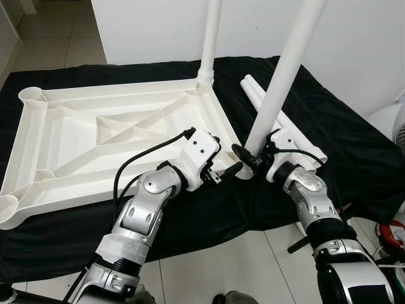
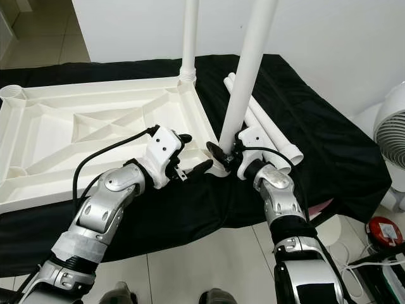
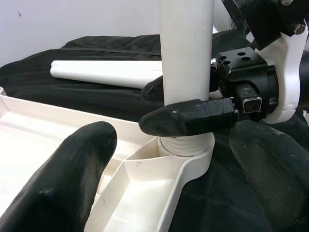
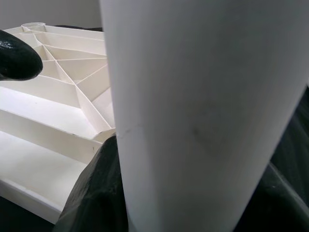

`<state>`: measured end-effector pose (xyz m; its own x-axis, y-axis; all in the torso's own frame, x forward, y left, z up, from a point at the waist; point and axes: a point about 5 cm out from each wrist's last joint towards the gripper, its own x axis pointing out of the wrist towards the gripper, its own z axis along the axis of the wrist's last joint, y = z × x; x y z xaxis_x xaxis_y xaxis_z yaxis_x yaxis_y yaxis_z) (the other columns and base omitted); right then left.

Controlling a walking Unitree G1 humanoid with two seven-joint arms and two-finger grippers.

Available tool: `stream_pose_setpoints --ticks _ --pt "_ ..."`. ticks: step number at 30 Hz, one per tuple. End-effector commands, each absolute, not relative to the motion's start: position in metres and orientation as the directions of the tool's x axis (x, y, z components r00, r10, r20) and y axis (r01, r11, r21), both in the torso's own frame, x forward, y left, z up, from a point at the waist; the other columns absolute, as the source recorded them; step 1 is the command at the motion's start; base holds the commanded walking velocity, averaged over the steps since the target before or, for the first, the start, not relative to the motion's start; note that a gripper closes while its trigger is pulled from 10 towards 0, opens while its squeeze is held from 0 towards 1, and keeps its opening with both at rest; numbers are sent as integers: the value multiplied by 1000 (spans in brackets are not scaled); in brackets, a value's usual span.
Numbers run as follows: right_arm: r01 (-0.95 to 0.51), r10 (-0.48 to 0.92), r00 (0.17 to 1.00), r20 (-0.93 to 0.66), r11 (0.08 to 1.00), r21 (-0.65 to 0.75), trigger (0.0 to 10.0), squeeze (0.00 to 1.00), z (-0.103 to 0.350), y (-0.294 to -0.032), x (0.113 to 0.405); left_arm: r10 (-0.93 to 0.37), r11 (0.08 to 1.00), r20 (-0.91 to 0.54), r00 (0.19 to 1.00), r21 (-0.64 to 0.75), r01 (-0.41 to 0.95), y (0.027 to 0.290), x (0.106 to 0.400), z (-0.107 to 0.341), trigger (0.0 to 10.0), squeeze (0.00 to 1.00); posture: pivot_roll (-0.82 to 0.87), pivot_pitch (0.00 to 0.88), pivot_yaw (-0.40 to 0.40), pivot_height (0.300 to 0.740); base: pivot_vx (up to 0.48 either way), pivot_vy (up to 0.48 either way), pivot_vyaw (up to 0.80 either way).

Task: Building children table

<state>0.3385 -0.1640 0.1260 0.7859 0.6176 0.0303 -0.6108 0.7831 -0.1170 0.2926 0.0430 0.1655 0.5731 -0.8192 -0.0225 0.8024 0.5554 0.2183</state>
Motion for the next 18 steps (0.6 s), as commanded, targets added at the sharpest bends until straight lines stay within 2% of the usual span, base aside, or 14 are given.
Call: stream_pose_setpoints --ticks 1,3,8,10,11,16,18 --pt "-611 609 791 -52 784 -110 10000 0 108 -169 332 -771 622 -2 637 216 753 43 295 166 10000 0 23 0 -40 740 0 0 0" --pt "-548 547 836 -38 830 -101 10000 0 109 -165 333 -772 620 -3 635 216 754 43 295 166 10000 0 16 0 -39 740 0 0 0" --pt "-459 458 888 -40 881 -112 10000 0 107 -160 335 -774 617 -6 633 214 757 42 295 165 10000 0 11 0 -38 740 0 0 0" --pt "-324 322 946 -30 944 -65 10000 0 107 -156 338 -775 615 -12 631 214 759 41 295 164 10000 0 8 0 -38 740 0 0 0" --pt "-324 322 946 -30 944 -65 10000 0 107 -156 338 -775 615 -12 631 214 759 41 295 164 10000 0 8 0 -38 740 0 0 0" --pt "-102 102 995 2 995 -17 10000 0 110 -141 338 -781 608 -16 625 216 765 40 294 163 10000 0 9 0 -38 740 0 0 0" --pt "-102 102 995 2 995 -17 10000 0 110 -141 338 -781 608 -16 625 216 765 40 294 163 10000 0 9 0 -38 740 0 0 0"
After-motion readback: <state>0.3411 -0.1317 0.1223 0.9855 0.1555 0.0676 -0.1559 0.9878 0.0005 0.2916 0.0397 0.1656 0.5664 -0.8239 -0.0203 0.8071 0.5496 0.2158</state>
